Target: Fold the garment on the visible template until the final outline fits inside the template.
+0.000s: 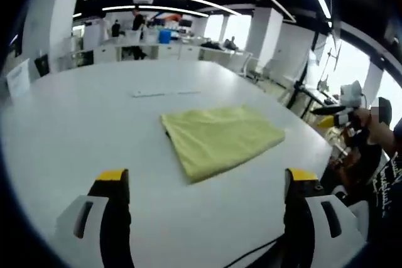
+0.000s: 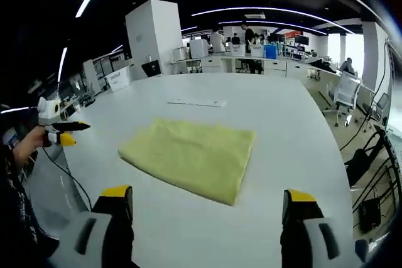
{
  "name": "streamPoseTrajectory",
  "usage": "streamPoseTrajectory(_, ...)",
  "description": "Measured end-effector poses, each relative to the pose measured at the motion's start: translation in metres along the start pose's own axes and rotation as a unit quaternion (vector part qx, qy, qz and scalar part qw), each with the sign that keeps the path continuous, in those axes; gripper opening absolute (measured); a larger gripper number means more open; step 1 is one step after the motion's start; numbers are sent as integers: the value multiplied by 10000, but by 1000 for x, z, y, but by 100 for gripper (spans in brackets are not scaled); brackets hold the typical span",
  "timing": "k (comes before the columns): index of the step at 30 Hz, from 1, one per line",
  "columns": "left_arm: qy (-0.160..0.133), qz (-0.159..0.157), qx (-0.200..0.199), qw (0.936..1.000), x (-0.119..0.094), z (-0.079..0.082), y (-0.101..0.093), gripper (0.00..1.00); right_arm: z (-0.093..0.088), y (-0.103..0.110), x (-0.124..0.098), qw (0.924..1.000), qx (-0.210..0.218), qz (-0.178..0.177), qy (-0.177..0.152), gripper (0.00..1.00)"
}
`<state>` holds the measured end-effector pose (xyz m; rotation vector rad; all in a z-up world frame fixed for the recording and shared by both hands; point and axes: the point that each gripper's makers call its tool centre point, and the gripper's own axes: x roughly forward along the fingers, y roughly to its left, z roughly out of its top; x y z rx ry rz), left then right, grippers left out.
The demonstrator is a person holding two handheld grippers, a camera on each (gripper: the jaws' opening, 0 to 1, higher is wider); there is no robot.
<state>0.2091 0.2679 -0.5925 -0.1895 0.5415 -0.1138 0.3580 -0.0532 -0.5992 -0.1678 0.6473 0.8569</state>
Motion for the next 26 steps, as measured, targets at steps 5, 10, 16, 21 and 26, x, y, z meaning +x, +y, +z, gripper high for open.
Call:
streamPoseTrajectory(5, -39, 83, 50, 9999, -9, -5, -4, 100, -10, 8, -7, 9999, -138, 1, 77, 100)
streamPoseTrajectory(10, 104, 107, 170, 9997, -15, -17, -9, 100, -9, 12, -11, 9999, -103, 63, -67, 100)
streamPoseTrajectory(16, 101, 184, 146, 9997, -21, -22, -11, 100, -1, 18, -9, 9992, 119, 30, -394, 100)
streamPoseTrajectory(21, 195, 251, 332, 9989, -26, -24, -10, 100, -9, 19, -8, 9995, -244, -56, -174, 99)
streamPoseTrajectory(26, 172, 253, 237, 9993, -25, -27, -10, 100, -15, 19, -9, 9995, -264, -106, -117, 99)
